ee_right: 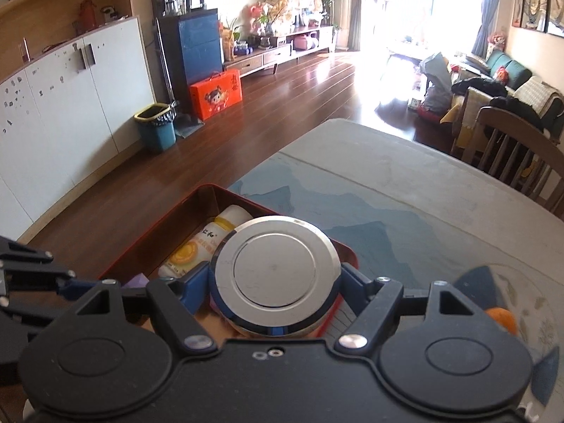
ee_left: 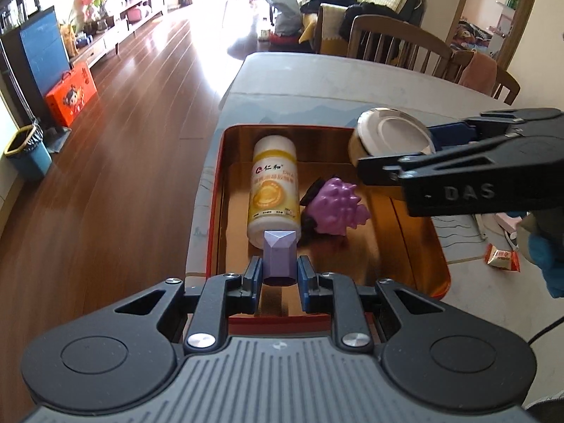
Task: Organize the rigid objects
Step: 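Carry the purple block and silver tin into the red box with both grippers, then open both grippers to drop the block and tin in the box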
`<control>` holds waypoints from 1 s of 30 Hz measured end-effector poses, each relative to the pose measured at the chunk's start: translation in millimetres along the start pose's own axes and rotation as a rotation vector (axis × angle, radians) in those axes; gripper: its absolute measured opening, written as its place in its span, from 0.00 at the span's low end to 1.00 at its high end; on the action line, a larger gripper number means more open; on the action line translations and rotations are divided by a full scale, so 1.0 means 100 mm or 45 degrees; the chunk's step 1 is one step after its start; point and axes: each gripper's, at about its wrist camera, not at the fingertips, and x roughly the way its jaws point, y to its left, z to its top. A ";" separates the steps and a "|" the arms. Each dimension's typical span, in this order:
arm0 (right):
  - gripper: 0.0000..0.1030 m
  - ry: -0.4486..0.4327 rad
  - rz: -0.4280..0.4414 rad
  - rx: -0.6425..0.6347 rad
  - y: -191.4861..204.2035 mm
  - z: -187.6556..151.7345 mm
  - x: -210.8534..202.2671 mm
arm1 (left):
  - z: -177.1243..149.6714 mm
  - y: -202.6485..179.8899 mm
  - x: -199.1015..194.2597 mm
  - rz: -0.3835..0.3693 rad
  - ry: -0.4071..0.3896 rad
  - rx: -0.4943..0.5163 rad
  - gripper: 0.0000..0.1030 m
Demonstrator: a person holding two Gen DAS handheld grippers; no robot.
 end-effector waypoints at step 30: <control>0.75 0.114 0.041 0.082 -0.19 0.00 0.48 | 0.18 0.05 0.47 -0.001 0.181 -0.018 0.20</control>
